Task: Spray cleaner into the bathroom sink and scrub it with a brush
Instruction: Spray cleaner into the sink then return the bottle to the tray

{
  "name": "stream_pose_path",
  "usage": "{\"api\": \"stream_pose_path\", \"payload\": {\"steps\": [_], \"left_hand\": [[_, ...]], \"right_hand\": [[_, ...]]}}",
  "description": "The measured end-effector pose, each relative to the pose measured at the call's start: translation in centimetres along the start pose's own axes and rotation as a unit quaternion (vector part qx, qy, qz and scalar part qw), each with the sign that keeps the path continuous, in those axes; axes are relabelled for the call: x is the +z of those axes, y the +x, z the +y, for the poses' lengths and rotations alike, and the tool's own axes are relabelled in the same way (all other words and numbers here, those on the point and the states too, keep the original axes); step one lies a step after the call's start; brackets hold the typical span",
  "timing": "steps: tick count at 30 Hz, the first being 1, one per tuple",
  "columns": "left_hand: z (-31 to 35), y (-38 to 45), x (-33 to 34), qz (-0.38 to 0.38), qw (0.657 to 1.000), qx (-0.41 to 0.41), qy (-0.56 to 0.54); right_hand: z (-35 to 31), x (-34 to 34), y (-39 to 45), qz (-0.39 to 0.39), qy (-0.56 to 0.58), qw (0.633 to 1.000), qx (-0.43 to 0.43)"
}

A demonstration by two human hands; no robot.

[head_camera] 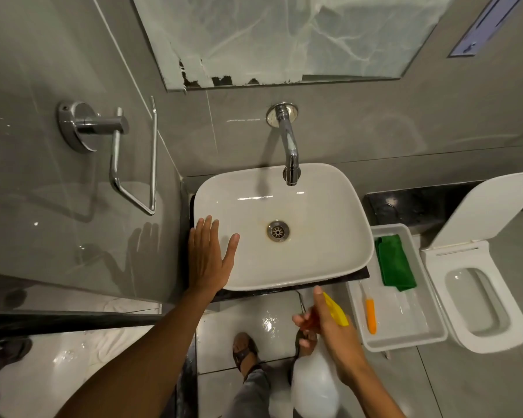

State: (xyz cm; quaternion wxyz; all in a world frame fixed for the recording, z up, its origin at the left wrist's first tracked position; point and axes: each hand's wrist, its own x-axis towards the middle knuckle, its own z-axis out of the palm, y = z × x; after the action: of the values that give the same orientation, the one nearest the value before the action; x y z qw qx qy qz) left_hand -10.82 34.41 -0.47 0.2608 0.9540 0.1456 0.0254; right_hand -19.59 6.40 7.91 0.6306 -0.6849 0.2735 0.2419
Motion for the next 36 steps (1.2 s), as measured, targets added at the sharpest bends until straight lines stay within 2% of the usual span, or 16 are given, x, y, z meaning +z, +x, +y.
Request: {"api": "stream_pose_path", "payload": {"steps": [3, 7, 13, 20, 23, 26, 31, 36], "left_hand": [[0.0, 0.0, 0.0, -0.001, 1.0, -0.002, -0.002], [0.0, -0.1, -0.1, -0.003, 1.0, -0.008, -0.011], [0.0, -0.1, -0.1, 0.005, 1.0, -0.01, -0.018], [-0.2, -0.1, 0.1, 0.009, 1.0, -0.009, -0.018], [-0.2, 0.0, 0.1, 0.012, 1.0, -0.007, -0.013], [-0.2, 0.0, 0.1, 0.011, 1.0, -0.006, -0.012], [-0.2, -0.1, 0.0, 0.013, 1.0, -0.007, -0.019], [-0.1, -0.1, -0.1, 0.013, 1.0, -0.001, -0.014]], "right_hand": [[-0.5, 1.6, -0.1, -0.03, -0.02, 0.999, 0.009], [-1.0, 4.1, 0.2, -0.005, -0.095, 0.994, -0.056], [-2.2, 4.9, 1.2, -0.036, -0.018, 0.999, -0.027], [-3.5, 3.0, 2.8, 0.045, 0.006, 0.995, -0.086], [-3.6, 1.7, 3.2, 0.068, -0.017, 0.992, -0.109], [-3.0, 0.7, 3.3, 0.064, -0.015, 0.994, -0.091], [-1.8, -0.7, 2.9, 0.135, 0.012, 0.988, -0.08], [-1.2, -1.8, 1.5, 0.181, -0.063, 0.974, -0.121]]}}
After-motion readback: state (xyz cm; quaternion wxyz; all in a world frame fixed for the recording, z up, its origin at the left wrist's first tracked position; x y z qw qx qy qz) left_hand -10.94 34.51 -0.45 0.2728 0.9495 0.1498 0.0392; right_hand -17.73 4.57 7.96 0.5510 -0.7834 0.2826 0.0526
